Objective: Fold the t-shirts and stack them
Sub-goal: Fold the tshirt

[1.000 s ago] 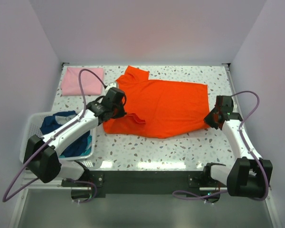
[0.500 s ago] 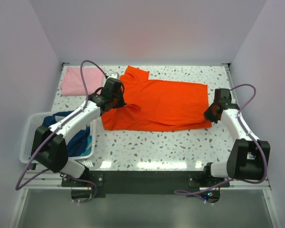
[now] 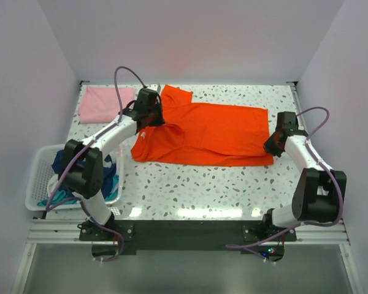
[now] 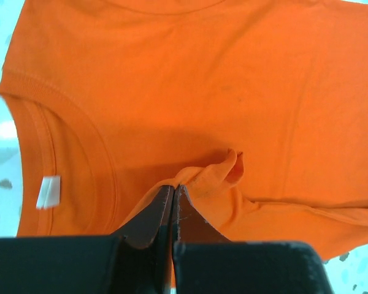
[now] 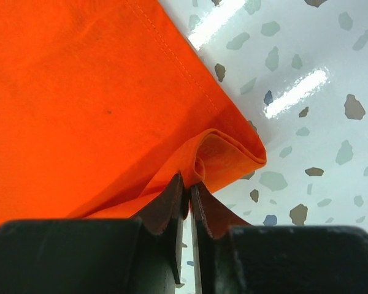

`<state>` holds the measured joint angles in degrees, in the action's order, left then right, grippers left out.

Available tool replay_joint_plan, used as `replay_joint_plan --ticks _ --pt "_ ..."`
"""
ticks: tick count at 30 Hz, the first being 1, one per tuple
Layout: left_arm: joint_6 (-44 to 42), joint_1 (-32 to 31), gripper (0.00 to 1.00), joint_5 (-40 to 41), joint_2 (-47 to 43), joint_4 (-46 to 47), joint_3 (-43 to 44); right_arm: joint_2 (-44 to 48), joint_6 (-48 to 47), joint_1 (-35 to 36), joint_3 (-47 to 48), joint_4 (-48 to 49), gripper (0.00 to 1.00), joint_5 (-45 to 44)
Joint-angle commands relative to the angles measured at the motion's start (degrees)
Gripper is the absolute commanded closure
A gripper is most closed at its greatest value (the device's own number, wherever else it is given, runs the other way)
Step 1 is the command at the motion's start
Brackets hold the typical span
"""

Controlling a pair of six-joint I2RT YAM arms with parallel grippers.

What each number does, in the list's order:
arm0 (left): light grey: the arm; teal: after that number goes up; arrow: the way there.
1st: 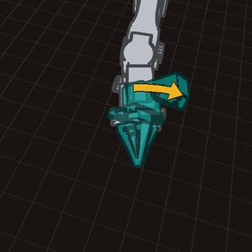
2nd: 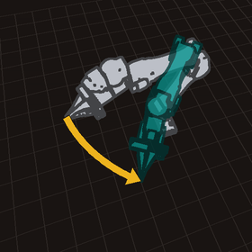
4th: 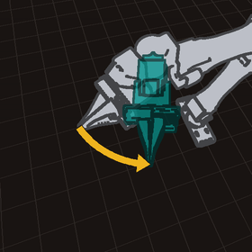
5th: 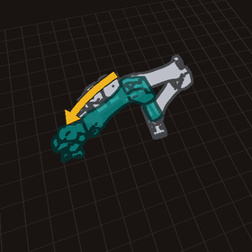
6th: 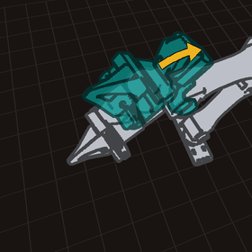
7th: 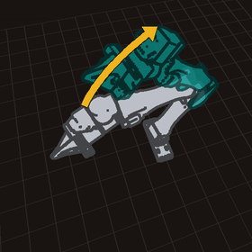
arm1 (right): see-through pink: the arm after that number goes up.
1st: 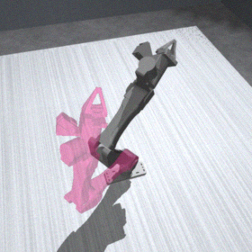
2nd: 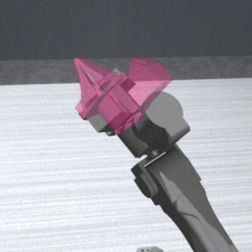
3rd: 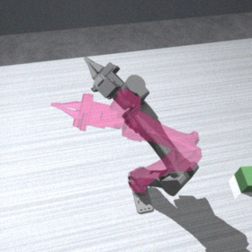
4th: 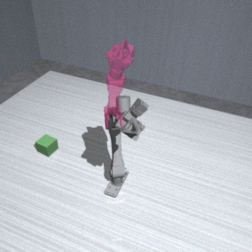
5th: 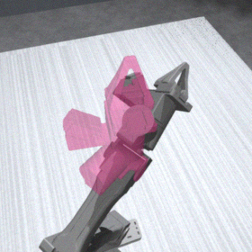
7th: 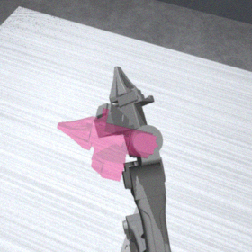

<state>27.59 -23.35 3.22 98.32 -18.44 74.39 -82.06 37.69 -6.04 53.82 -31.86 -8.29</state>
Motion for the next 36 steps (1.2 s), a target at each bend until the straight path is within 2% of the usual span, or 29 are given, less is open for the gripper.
replay_joint_plan --ticks 1,4,5,6,7,9,11,12,14,16,21,24,27,30,32,34,36 --pt "-5.4 1.4 1.0 -2.8 3.9 3.5 5.9 -2.5 -0.3 -0.5 3.5 2.1 0.88 -2.3" --pt "-6.3 2.5 0.89 -1.1 9.2 1.1 10.5 -6.2 -0.6 -1.2 6.3 1.5 0.76 -3.8" --pt "-6.3 2.8 0.82 -0.4 12.0 0.3 12.0 -7.1 -0.7 -1.4 7.2 1.2 0.72 -4.3" --pt "-6.0 3.0 0.75 0.4 13.2 -0.3 14.9 -8.7 -0.8 -1.7 8.8 0.9 0.59 -4.6" --pt "-6.0 3.5 0.65 2.2 14.5 -1.6 16.4 -9.3 -0.8 -2.1 9.7 0.5 0.5 -5.1" --pt "-4.9 3.8 0.41 4.8 17.9 -3.9 21.6 -10.4 -1.4 -2.3 11.5 -0.5 0.23 -5.2" --pt "-4.1 4.3 0.22 6.0 20.3 -7.0 24.7 -11.2 -3.3 -2.3 14.6 -2.4 0.09 -3.4" --pt "-3.3 4.3 0.17 5.6 20.8 -8.3 27.4 -11.2 -4.1 -2.3 15.9 -3.0 0.01 -2.2" --pt "-2.3 4.3 0.05 2.8 19.5 -9.3 27.4 -10.0 -6.0 -2.3 16.0 -3.6 0.01 1.4" --pt "-1.1 4.2 0.0 -1.6 17.1 -5.4 22.6 -8.3 -7.4 -2.2 14.0 -2.8 0.01 4.9" --pt "3.2 3.0 0.0 -7.6 7.2 0.4 7.8 -1.4 -11.0 -1.7 5.9 -0.4 0.01 17.7" --pt "5.4 0.7 0.0 -8.4 2.3 4.0 -0.3 1.5 -11.7 0.4 1.6 2.5 0.01 20.5" --pt "7.4 -0.6 0.0 -9.2 -0.5 7.4 -6.4 0.8 -12.3 2.6 1.5 3.5 0.01 20.8" --pt "8.5 -1.0 0.0 -8.9 -0.8 8.5 -9.4 -2.1 -12.2 4.2 3.0 4.9 0.01 19.8" --pt "8.6 -0.9 0.0 -8.2 0.1 8.1 -9.8 -6.1 -12.0 4.1 4.4 6.5 0.01 18.2" --pt "8.8 -0.9 0.0 -7.6 0.9 7.3 -9.4 -10.9 -11.8 4.2 9.2 3.3 0.01 17.9" --pt "8.7 -0.8 0.0 -7.0 1.7 6.9 -9.3 -12.2 -11.1 4.3 10.1 5.4 0.01 19.0"
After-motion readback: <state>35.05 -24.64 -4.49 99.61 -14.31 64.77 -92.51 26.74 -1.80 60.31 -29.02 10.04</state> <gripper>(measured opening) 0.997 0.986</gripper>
